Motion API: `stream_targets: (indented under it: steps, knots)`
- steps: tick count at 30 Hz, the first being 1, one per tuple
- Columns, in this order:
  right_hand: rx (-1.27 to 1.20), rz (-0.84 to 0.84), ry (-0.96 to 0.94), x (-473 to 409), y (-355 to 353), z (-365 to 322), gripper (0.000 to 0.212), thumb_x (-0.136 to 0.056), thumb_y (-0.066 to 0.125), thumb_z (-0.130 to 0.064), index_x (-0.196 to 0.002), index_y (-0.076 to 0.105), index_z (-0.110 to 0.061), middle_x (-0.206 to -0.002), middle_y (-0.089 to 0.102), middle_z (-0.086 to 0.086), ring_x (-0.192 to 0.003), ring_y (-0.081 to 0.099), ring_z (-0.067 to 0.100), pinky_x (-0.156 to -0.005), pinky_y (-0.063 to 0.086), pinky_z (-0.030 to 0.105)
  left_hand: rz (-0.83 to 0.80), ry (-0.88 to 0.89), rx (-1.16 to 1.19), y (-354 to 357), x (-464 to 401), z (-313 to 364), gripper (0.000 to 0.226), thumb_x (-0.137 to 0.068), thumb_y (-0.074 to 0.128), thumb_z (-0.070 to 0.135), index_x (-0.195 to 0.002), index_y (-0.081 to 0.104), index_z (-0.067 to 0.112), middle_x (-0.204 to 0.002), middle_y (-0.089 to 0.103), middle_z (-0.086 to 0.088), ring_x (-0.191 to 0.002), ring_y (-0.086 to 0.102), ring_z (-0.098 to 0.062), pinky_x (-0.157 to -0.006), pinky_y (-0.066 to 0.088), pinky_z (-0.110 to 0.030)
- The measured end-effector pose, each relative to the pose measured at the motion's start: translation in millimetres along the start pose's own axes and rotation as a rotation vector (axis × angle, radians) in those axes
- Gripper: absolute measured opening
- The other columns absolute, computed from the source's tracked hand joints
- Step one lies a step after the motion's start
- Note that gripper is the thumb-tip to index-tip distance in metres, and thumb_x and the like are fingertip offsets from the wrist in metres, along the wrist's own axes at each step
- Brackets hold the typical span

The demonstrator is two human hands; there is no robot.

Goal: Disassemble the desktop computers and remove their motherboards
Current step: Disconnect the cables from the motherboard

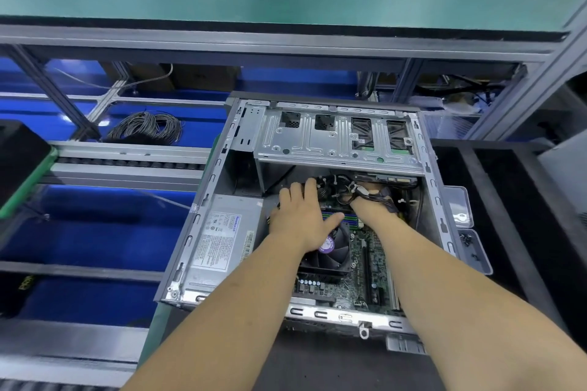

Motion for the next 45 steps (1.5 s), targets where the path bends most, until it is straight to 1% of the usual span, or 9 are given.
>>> stream_targets:
  steps: [4, 8, 14, 18, 24, 28, 31, 37, 45]
  knots:
    - [-0.029, 0.053, -0.035, 1, -1, -3, 0.028, -0.103, 0.049, -0.029, -0.116, 0.062, -0.009, -0.113, 0.059, 0.012, -0.109, 0.057, 0.024, -0.093, 0.044, 0.034, -0.168, 0.000, -0.005, 20, 3, -1, 0.132, -0.066, 0.051, 0.093, -0.157, -0.013, 0.023, -0.163, 0.008, -0.009, -0.150, 0.008, -0.031, -0.116, 0.025, -0.053]
    - [0.130, 0.287, -0.173, 4, -21, -17, 0.036, -0.102, 0.052, -0.025, -0.068, 0.056, -0.014, -0.071, 0.057, 0.007, -0.067, 0.056, 0.023, -0.065, 0.049, 0.034, -0.186, -0.028, -0.028, 22, 2, -2, 0.134, -0.063, 0.049, 0.095, -0.156, -0.018, 0.026, -0.164, 0.005, -0.009, -0.150, 0.006, -0.032, -0.113, 0.028, -0.057]
    - [0.130, 0.242, -0.223, 11, -20, -17, 0.036, -0.103, 0.053, -0.026, -0.075, 0.061, -0.004, -0.066, 0.059, 0.010, -0.054, 0.051, 0.017, -0.041, 0.035, 0.019, -0.239, -0.060, -0.017, 22, 2, -3, 0.136, -0.062, 0.051, 0.095, -0.155, -0.022, 0.026, -0.164, 0.002, -0.007, -0.151, 0.002, -0.032, -0.113, 0.030, -0.060]
    - [0.159, 0.235, -0.278, 16, -20, -22, 0.033, -0.103, 0.050, -0.023, -0.095, 0.068, 0.003, -0.085, 0.067, 0.023, -0.066, 0.059, 0.028, -0.050, 0.038, 0.024, -0.250, -0.073, -0.004, 22, 2, -3, 0.137, -0.062, 0.053, 0.093, -0.155, -0.022, 0.026, -0.164, 0.002, -0.007, -0.151, 0.000, -0.032, -0.113, 0.030, -0.061]
    - [0.136, 0.261, -0.266, 10, -21, -19, 0.035, -0.103, 0.053, -0.022, -0.075, 0.064, -0.005, -0.071, 0.063, 0.018, -0.062, 0.056, 0.028, -0.055, 0.040, 0.028, -0.240, -0.062, -0.010, 22, 3, -1, 0.135, -0.063, 0.053, 0.093, -0.156, -0.020, 0.027, -0.164, 0.006, -0.006, -0.151, 0.003, -0.032, -0.113, 0.030, -0.060]
    - [0.120, 0.223, -0.250, 5, -18, -15, 0.035, -0.103, 0.050, -0.023, -0.100, 0.070, 0.005, -0.093, 0.068, 0.028, -0.085, 0.065, 0.039, -0.057, 0.044, 0.030, -0.235, -0.058, -0.010, 20, 5, 1, 0.133, -0.065, 0.053, 0.092, -0.156, -0.019, 0.027, -0.164, 0.006, -0.007, -0.151, 0.004, -0.032, -0.113, 0.030, -0.060]
    - [0.218, 0.237, -0.297, 12, -19, -22, 0.033, -0.104, 0.048, -0.026, -0.085, 0.066, -0.006, -0.072, 0.061, 0.017, -0.059, 0.055, 0.027, -0.047, 0.033, 0.026, -0.240, -0.070, -0.020, 18, 5, 1, 0.133, -0.066, 0.052, 0.092, -0.156, -0.021, 0.026, -0.165, 0.004, -0.008, -0.152, 0.003, -0.032, -0.114, 0.030, -0.059]
    - [0.197, 0.259, -0.393, 20, -21, -29, 0.030, -0.103, 0.049, -0.018, -0.095, 0.071, 0.000, -0.092, 0.070, 0.025, -0.085, 0.066, 0.037, -0.065, 0.052, 0.035, -0.254, -0.080, -0.017, 19, 4, 0, 0.132, -0.066, 0.052, 0.092, -0.155, -0.021, 0.027, -0.165, 0.003, -0.007, -0.152, 0.002, -0.031, -0.112, 0.030, -0.059]
    - [0.198, 0.293, -0.412, 21, -22, -31, 0.038, -0.099, 0.053, -0.010, -0.065, 0.056, -0.027, -0.061, 0.055, -0.011, -0.056, 0.050, 0.007, -0.044, 0.031, 0.019, -0.279, -0.073, 0.012, 20, 3, -1, 0.134, -0.066, 0.054, 0.091, -0.155, -0.023, 0.027, -0.166, -0.002, -0.008, -0.153, -0.002, -0.031, -0.117, 0.025, -0.059]
Point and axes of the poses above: each hand's wrist, its own x-axis away from the middle knuckle, its own y-axis out of the palm, z = x × y, the point moved 9 cm from there along -x, towards the middle knuckle
